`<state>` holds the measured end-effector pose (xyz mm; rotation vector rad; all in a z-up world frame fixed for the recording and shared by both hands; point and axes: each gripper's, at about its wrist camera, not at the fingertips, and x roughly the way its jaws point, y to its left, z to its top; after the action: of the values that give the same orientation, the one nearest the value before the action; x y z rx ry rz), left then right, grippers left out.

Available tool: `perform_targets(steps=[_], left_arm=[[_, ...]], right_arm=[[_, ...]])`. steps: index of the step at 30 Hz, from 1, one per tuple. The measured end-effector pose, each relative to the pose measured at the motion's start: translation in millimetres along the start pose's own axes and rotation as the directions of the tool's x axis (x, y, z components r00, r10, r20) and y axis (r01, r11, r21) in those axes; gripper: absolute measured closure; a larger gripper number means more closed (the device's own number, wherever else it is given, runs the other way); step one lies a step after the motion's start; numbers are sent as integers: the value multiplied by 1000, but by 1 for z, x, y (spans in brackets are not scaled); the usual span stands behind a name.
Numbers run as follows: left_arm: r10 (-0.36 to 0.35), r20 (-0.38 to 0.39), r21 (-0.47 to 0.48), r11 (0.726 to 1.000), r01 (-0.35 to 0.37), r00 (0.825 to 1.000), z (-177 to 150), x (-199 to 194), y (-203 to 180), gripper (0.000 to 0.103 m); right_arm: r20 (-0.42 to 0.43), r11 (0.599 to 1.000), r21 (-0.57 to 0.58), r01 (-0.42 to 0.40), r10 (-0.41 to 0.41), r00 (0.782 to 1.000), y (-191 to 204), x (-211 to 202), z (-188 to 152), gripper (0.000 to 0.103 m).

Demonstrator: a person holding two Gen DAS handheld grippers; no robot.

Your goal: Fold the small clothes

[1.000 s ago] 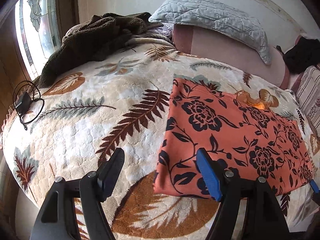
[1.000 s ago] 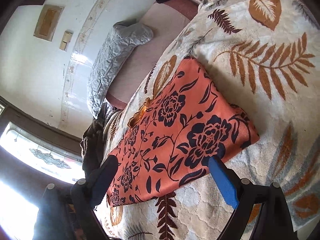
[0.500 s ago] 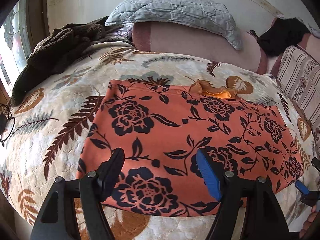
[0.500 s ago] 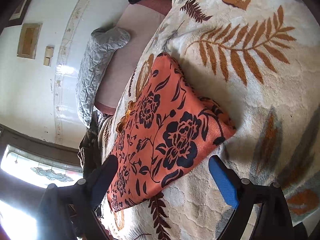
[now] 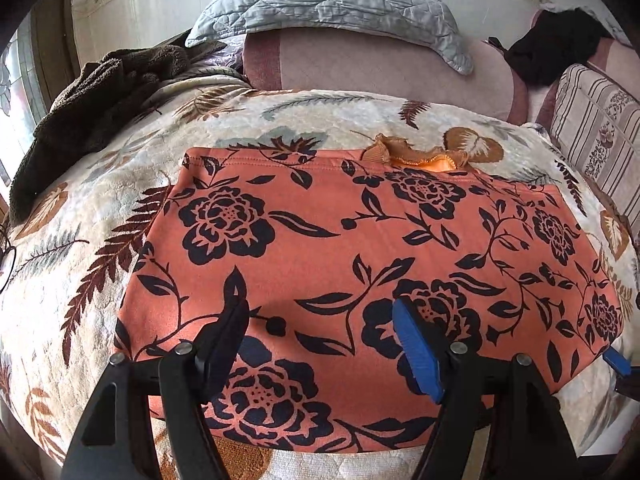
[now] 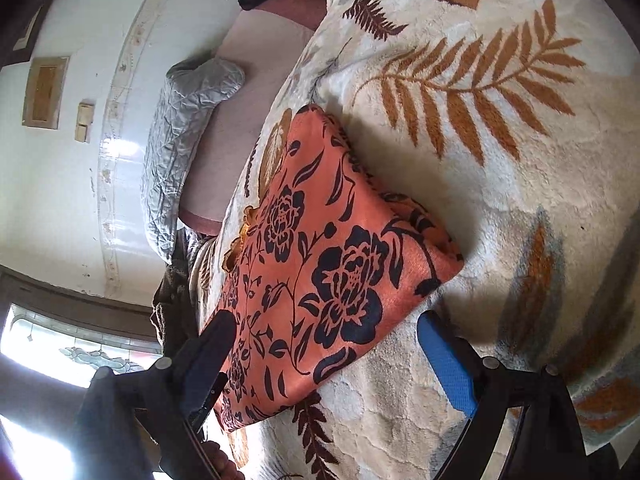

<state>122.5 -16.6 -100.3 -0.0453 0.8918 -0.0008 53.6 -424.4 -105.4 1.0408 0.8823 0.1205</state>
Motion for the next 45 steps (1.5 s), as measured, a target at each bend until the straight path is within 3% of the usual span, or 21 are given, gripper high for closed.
perform_targets(steps=[6,8,10,12,15,16,18,20,23,26,27,30,35,37,38,39,43,44,45], left_arm=[[8,-47,39,999,-6,999,-4,21,-13,28],[27,-23,77,997,-26,999,-6,22,-18,27],[9,-28,72,997,-7,1000,-4,19,-16,27],[-28,-16,33,999,28,999,0,13,-12,27],[-55,13,26,998,55,998,-1,10,-11,27],[-53,-6,36,998,53,999,-4,16,-13,27],[-31,-10,75,997,31,999,-11,22,-17,27],[-24,6,90,996,23,1000,-9,16,-19,27],[-43,36,52,998,42,998,-4,9,-14,27],[-36,-31,62,997,38,999,-6,24,-17,27],[-23,-16,80,996,24,1000,-8,24,-19,27],[-19,-9,90,996,20,1000,-7,19,-23,27],[-22,-11,78,997,22,1000,-5,19,-20,27],[-25,-13,71,997,26,1000,-4,18,-19,27],[-26,-13,68,997,27,1000,-4,18,-18,27],[-29,-10,66,997,29,1000,-3,17,-18,27],[-23,17,74,997,21,1000,-1,11,-19,27],[-20,24,74,997,18,999,-1,10,-19,27],[-21,31,71,997,19,999,0,8,-19,27]], right_arm=[[-12,994,101,-39,40,999,-14,3,4,11],[-3,990,136,-41,41,999,-15,3,7,13],[7,985,171,-20,19,1000,-18,7,11,26],[-4,983,177,41,-41,999,-19,14,14,72],[-16,980,171,104,-103,995,-21,24,16,78],[-7,982,142,128,-128,992,-15,24,18,80],[31,979,4,202,-202,979,14,19,18,92],[97,959,-128,251,-240,966,48,9,13,92],[164,956,-147,254,-230,959,57,4,5,83],[56,985,23,171,-172,984,18,23,5,24],[81,992,52,113,-117,990,11,21,4,24],[86,995,45,90,-94,992,13,20,5,23],[98,992,23,128,-130,987,19,23,10,28],[96,989,13,148,-148,984,21,25,11,43],[93,985,8,170,-170,981,21,26,12,59],[87,981,1,193,-193,977,22,28,13,67],[94,980,13,197,-197,976,20,27,14,65],[92,981,24,193,-195,977,17,27,14,60],[99,982,41,183,-186,978,15,27,14,47]])
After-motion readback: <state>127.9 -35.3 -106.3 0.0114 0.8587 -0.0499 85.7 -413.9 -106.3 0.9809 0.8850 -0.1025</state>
